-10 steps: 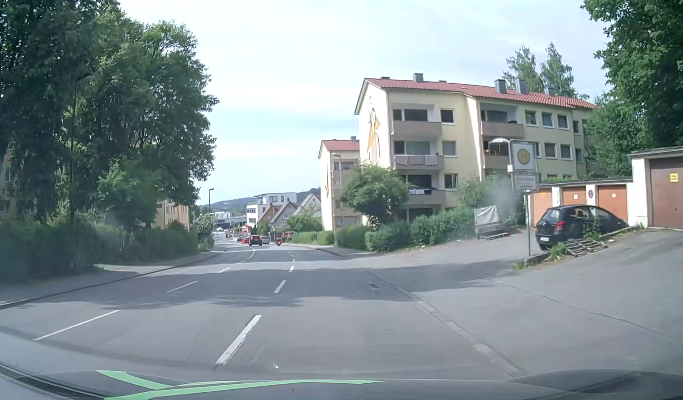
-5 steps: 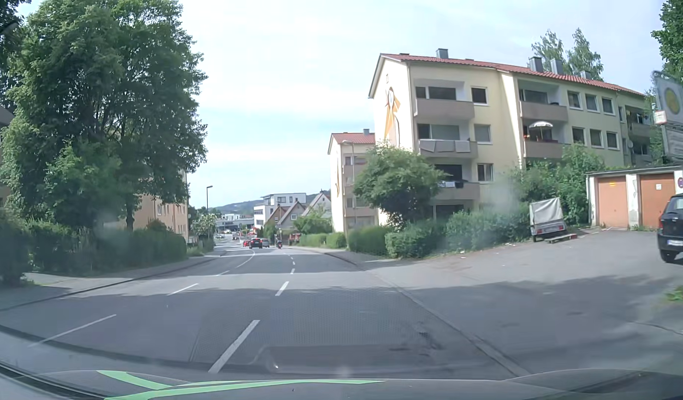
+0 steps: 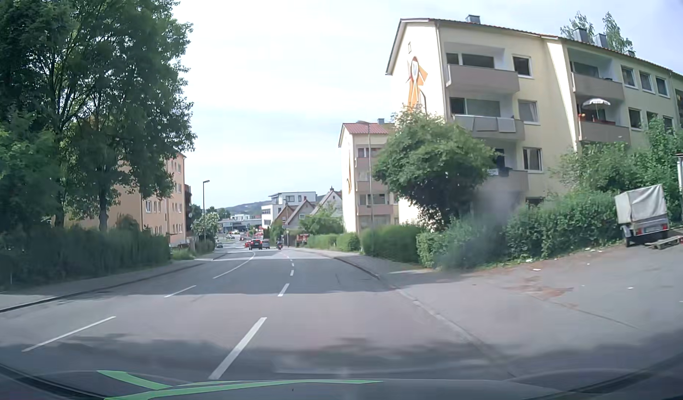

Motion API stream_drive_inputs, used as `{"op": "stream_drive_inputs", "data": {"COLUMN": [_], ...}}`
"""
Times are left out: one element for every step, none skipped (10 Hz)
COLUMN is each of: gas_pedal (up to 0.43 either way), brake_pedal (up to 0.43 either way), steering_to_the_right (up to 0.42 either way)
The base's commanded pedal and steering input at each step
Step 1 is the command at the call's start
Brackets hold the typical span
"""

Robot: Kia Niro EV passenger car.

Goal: Follow the waypoints while adhering to traffic rules and regulations

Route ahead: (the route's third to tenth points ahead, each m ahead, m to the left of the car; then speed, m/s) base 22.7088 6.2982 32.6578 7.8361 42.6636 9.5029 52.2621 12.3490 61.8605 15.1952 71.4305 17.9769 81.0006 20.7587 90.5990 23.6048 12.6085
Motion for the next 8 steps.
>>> {"op": "stream_drive_inputs", "data": {"gas_pedal": [0.000, 0.000, 0.000, 0.000, 0.000, 0.000, 0.000, 0.000], "brake_pedal": [0.000, 0.000, 0.000, 0.000, 0.000, 0.000, 0.000, 0.000], "steering_to_the_right": [-0.022, -0.022, -0.021, -0.021, -0.021, -0.021, -0.022, -0.022]}}
